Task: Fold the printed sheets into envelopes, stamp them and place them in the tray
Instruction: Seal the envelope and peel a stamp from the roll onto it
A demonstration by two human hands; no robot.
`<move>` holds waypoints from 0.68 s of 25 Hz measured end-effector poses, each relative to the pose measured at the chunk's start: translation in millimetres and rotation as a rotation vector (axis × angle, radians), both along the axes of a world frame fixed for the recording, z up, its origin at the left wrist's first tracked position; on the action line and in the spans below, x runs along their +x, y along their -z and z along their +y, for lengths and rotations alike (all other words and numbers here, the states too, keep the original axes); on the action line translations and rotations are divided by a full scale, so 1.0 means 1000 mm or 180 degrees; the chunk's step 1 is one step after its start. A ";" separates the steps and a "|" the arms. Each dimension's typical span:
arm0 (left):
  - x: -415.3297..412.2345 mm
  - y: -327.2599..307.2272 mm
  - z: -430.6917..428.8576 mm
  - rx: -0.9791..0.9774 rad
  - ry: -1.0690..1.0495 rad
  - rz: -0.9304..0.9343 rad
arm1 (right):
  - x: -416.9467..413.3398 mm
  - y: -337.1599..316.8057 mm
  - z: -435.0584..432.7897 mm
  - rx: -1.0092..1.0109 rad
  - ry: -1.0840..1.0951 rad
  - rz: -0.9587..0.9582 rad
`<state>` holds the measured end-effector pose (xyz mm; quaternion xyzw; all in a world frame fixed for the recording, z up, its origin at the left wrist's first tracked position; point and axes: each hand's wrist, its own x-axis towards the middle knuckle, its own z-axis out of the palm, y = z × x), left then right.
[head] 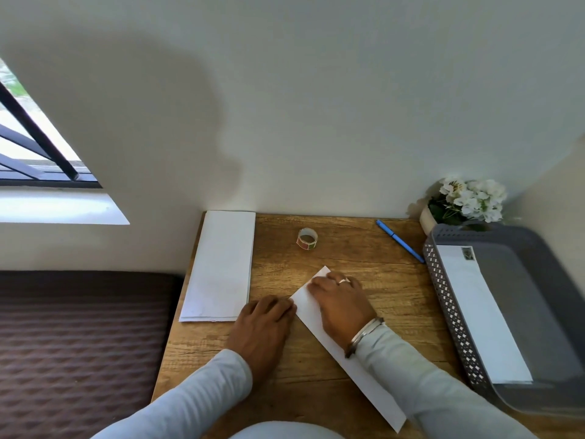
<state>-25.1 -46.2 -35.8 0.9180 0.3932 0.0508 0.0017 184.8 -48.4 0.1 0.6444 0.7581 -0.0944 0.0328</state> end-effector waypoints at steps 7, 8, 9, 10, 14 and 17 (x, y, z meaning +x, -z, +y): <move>-0.002 0.000 0.001 0.0008 0.0040 0.0003 | 0.017 0.004 0.010 0.0112 -0.0023 -0.0085; -0.002 -0.001 0.000 0.0004 0.0052 -0.0007 | 0.018 0.000 0.014 0.0141 0.0124 -0.0121; -0.002 -0.002 0.000 0.0014 0.0055 -0.0017 | 0.011 -0.004 0.015 0.0122 0.0167 -0.0134; -0.002 -0.003 0.000 0.0023 0.0055 -0.0029 | 0.001 -0.006 0.014 0.0080 0.0075 -0.0130; 0.001 -0.006 -0.001 -0.0092 -0.0029 -0.0002 | -0.015 -0.001 -0.009 -0.0122 -0.0339 0.0032; -0.001 -0.005 0.000 -0.0212 -0.0019 0.0081 | 0.015 -0.001 0.008 0.0093 0.0135 0.0006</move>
